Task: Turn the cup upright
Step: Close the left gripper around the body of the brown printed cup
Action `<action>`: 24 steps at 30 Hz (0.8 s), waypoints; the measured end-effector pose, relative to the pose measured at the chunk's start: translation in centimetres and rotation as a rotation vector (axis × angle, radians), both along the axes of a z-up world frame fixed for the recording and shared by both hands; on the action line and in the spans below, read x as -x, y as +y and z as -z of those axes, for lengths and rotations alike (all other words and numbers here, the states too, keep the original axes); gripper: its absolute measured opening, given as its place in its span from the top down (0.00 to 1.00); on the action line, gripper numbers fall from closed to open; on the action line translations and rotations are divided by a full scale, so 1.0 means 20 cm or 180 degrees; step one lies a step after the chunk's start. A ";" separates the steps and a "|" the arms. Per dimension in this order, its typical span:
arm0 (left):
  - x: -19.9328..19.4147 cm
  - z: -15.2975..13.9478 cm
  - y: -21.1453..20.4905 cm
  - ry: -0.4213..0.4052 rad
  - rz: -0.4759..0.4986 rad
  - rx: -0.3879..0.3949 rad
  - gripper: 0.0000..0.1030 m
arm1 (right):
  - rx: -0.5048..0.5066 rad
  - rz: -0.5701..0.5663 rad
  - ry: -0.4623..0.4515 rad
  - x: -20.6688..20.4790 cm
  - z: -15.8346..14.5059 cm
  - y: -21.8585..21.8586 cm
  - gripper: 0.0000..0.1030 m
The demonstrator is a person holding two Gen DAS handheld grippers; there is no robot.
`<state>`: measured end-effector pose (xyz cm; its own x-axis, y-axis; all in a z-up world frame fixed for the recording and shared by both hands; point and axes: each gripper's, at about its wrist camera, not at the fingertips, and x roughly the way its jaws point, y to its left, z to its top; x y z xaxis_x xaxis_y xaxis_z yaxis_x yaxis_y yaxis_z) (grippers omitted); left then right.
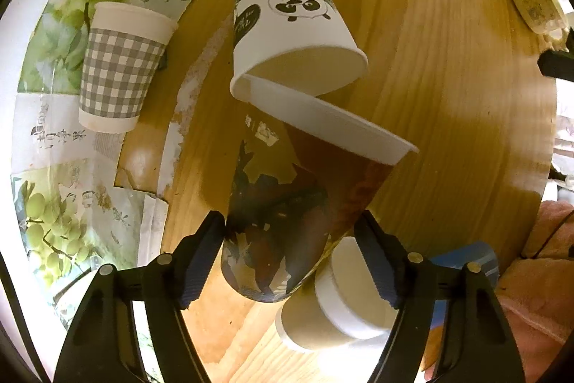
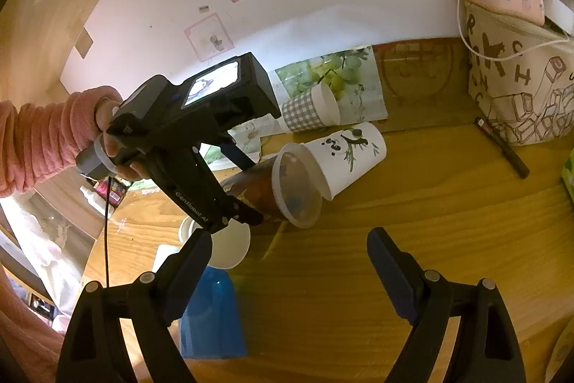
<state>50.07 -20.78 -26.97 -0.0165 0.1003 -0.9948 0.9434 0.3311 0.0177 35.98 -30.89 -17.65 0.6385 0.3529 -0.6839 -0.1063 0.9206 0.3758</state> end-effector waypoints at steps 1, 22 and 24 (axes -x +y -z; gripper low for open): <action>-0.01 -0.01 0.00 0.0002 -0.0024 0.0011 0.27 | -0.0012 -0.0010 0.0015 0.00 0.00 0.00 0.14; -0.19 -0.20 0.00 0.0062 -0.0399 0.0160 0.32 | -0.0382 -0.0142 0.0225 -0.03 0.04 0.07 0.14; -0.21 -0.23 -0.01 0.0042 -0.0472 0.0140 0.32 | -0.0400 -0.0174 0.0236 -0.03 0.03 0.07 0.14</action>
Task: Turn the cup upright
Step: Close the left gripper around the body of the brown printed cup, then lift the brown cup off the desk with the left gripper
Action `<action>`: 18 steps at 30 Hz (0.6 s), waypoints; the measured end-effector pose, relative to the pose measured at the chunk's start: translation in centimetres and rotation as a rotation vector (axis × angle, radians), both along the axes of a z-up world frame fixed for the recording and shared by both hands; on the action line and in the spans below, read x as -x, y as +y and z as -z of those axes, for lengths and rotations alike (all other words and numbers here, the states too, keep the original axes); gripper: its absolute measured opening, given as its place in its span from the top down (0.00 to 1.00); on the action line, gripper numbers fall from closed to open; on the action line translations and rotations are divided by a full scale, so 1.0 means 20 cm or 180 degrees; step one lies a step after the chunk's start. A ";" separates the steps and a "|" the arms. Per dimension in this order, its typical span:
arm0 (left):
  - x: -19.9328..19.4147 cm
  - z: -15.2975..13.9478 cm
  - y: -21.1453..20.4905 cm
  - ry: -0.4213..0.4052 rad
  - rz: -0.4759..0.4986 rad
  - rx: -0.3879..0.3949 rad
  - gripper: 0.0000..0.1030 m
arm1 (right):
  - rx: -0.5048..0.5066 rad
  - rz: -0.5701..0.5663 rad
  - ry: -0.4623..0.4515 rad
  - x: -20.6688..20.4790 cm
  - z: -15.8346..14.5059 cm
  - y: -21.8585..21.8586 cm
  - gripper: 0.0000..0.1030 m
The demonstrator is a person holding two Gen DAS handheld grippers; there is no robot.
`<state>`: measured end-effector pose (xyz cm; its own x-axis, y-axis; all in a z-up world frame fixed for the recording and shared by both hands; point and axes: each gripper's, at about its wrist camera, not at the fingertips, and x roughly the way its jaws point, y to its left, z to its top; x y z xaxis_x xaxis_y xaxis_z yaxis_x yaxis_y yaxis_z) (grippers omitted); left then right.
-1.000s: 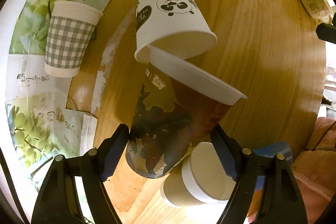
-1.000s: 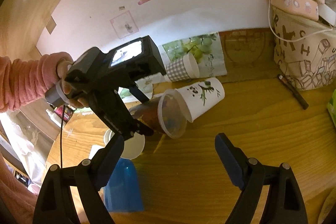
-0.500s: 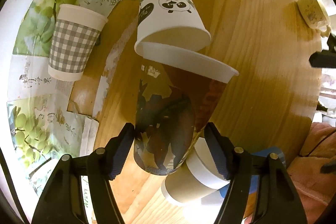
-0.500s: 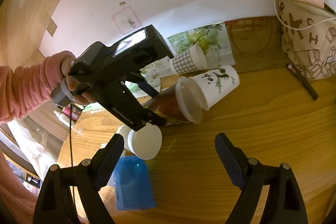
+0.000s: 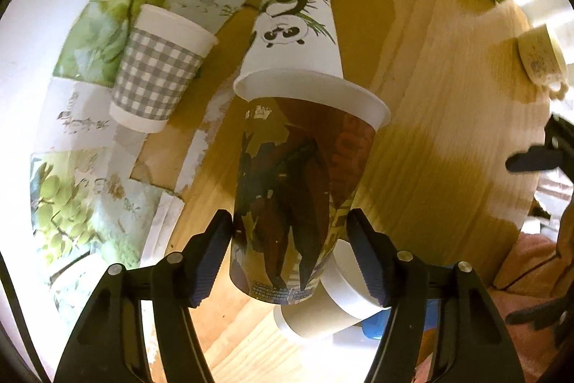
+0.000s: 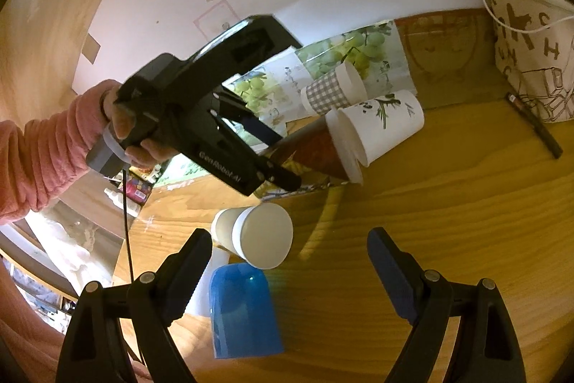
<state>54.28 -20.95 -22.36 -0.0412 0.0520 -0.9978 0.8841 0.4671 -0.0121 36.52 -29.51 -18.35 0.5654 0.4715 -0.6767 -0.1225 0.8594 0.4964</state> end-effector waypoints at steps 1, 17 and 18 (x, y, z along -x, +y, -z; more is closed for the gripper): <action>-0.01 -0.02 -0.01 0.0009 -0.0050 0.0001 0.32 | -0.0013 -0.0012 0.0002 0.00 0.00 0.00 0.14; -0.15 -0.31 0.23 -0.0036 -0.1069 0.0246 0.35 | -0.0242 -0.0177 0.0101 0.01 -0.01 0.05 0.14; -0.15 -0.31 0.25 -0.0043 -0.1124 0.0265 0.35 | -0.0251 -0.0182 0.0106 0.01 -0.01 0.05 0.14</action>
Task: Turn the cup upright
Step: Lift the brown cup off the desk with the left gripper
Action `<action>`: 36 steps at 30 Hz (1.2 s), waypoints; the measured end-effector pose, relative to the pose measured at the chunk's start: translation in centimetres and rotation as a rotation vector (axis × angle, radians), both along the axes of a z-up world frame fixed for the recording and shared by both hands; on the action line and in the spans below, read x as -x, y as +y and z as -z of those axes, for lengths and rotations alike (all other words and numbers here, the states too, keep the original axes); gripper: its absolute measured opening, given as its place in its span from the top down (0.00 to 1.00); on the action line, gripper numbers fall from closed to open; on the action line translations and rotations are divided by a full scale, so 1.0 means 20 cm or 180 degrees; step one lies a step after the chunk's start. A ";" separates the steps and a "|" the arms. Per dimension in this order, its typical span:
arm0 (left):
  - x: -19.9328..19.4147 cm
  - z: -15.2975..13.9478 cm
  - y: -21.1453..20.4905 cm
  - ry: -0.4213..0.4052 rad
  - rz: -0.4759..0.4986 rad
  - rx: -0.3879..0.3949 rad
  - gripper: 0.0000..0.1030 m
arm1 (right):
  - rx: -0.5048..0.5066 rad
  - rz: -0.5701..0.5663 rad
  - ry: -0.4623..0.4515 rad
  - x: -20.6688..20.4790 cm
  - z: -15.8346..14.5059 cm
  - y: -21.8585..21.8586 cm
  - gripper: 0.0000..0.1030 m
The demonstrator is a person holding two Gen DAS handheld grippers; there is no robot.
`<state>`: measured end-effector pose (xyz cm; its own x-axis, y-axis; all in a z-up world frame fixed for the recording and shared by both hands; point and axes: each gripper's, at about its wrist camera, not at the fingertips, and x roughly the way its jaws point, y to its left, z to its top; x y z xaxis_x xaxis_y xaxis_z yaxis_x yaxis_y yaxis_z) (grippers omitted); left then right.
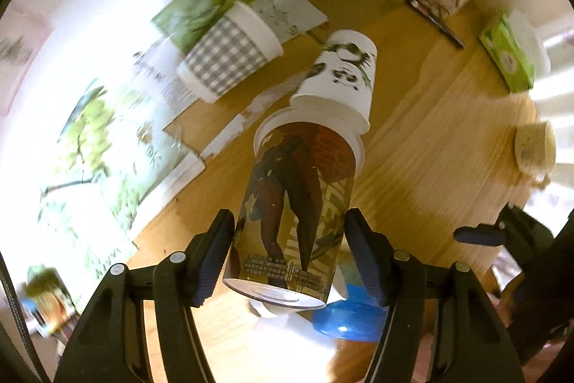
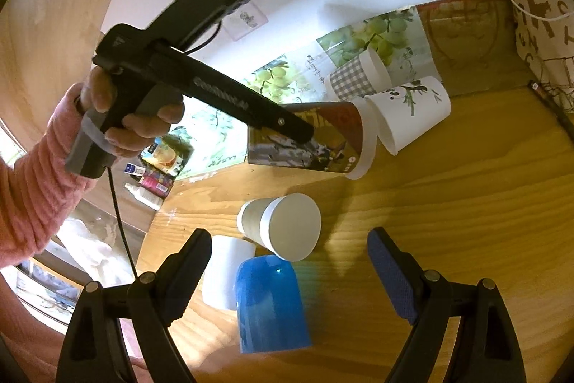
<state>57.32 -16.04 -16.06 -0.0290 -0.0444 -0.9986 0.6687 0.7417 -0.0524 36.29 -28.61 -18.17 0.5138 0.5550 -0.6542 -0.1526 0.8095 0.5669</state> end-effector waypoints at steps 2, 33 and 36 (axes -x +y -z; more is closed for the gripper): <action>0.02 -0.04 0.04 -0.0026 -0.0111 0.0046 0.35 | 0.0010 -0.0008 0.0003 0.01 -0.01 0.00 0.14; 0.65 -0.42 0.46 -0.0315 -0.1076 0.0683 0.36 | 0.0042 0.0115 -0.0106 0.31 -0.20 0.06 0.14; 0.73 -0.43 0.49 -0.0363 -0.1095 0.0707 0.36 | 0.0092 0.0183 -0.0144 0.37 -0.23 0.06 0.14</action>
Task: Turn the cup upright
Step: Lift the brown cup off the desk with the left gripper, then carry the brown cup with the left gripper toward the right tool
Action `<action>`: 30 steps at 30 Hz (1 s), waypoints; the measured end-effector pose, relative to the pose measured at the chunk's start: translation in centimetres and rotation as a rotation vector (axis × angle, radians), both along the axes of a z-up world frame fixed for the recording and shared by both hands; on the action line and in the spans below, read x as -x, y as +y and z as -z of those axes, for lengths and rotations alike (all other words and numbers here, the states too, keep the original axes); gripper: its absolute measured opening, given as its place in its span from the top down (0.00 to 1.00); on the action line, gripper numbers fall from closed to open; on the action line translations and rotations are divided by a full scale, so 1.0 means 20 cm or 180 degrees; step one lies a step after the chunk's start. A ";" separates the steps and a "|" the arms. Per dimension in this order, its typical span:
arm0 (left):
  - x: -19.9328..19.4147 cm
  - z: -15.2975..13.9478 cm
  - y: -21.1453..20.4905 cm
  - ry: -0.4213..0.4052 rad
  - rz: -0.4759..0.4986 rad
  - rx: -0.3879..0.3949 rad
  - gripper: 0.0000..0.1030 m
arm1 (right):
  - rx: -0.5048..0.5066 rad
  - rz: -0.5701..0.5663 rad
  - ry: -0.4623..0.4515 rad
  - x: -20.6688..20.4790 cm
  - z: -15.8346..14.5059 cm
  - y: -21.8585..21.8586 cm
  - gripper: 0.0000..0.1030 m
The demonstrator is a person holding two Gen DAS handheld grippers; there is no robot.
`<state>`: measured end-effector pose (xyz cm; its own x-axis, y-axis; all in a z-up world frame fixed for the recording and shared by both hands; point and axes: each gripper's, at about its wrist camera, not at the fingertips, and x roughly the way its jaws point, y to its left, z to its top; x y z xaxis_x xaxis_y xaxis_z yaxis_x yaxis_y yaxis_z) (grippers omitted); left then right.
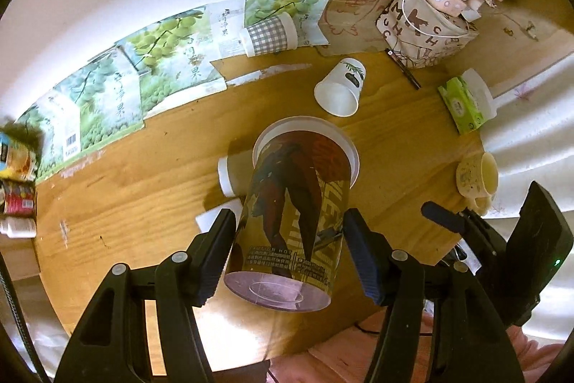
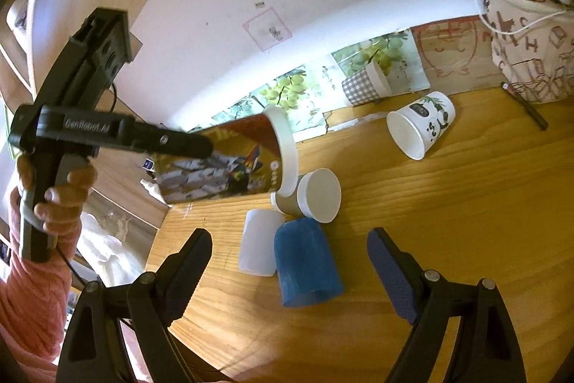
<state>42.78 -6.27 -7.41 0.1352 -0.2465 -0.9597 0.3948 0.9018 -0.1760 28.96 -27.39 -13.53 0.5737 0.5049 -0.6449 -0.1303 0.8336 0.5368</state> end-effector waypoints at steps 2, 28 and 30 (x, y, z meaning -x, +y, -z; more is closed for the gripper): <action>0.05 -0.01 0.03 -0.0014 -0.0035 0.0051 0.36 | 0.0026 0.0033 -0.0023 0.04 -0.01 0.00 0.14; 0.76 0.25 0.23 -0.0033 -0.0374 0.0493 0.36 | 0.0341 0.0465 0.0125 0.66 0.08 0.12 0.14; 0.80 0.28 0.23 -0.0078 -0.0395 0.0587 0.36 | 0.0331 0.0518 0.0142 0.70 0.10 0.11 0.14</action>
<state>26.72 -1.59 -13.03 0.1981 -0.3974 -0.8960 0.2889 0.8972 -0.3341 15.02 -25.13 -15.48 0.6119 0.3373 -0.7154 0.0327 0.8929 0.4490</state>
